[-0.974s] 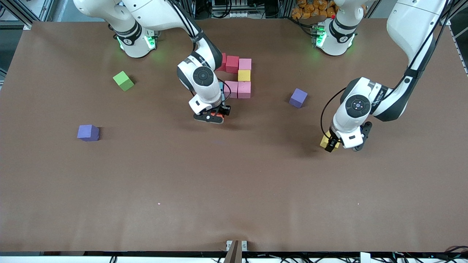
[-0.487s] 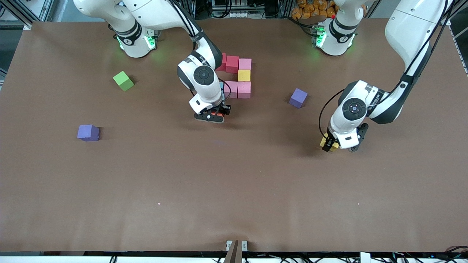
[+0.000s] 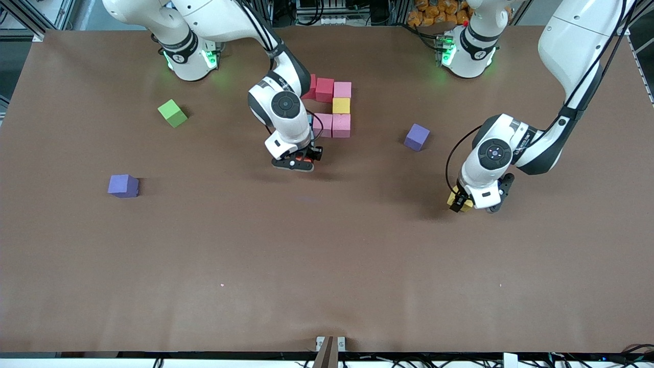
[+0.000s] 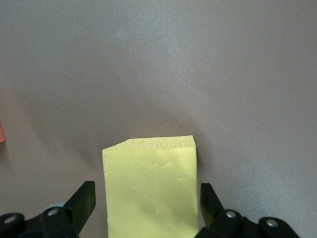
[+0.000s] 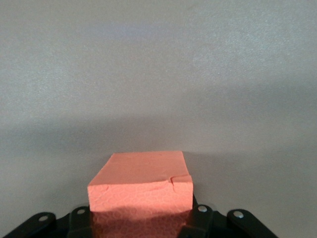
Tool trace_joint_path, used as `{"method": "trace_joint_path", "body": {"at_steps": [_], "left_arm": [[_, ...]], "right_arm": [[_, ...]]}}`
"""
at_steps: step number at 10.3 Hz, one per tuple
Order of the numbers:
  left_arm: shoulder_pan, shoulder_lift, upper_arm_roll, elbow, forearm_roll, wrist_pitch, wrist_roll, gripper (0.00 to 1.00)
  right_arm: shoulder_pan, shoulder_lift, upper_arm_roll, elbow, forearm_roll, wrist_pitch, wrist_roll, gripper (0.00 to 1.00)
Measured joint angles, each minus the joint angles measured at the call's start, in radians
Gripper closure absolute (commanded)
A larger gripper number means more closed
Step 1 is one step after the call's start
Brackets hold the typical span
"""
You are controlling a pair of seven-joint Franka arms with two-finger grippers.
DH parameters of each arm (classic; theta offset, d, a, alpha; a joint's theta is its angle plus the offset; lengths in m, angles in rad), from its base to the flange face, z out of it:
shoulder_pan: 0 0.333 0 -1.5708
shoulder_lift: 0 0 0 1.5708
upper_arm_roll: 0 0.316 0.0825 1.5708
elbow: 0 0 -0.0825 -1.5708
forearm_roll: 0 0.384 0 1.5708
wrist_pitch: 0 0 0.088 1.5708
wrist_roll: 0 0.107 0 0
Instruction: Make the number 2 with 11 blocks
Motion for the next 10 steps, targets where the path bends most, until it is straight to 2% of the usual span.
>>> {"method": "trace_joint_path", "body": {"at_steps": [1,2,7,9,10], "left_arm": [[0.0,0.001,0.0,0.0,0.0,0.0,0.0,0.54],[0.0,0.001,0.0,0.0,0.0,0.001,0.0,0.62],[-0.007,0.001,-0.024,0.021,0.0,0.004,-0.012,0.62],[-0.011,0.0,-0.065,0.03,0.0,-0.008,-0.061,0.62],[-0.012,0.0,-0.086,0.037,-0.001,-0.03,-0.088,0.62]], "right_arm": [[0.0,0.0,0.0,0.0,-0.003,0.0,0.0,1.0],[0.0,0.0,0.0,0.0,-0.005,-0.001,0.0,1.0],[0.0,-0.002,0.0,-0.002,-0.022,-0.004,0.0,0.99],[0.0,-0.002,-0.001,-0.002,-0.023,-0.005,0.0,0.0],[0.0,-0.002,-0.001,-0.002,-0.023,-0.008,0.0,0.0]]}}
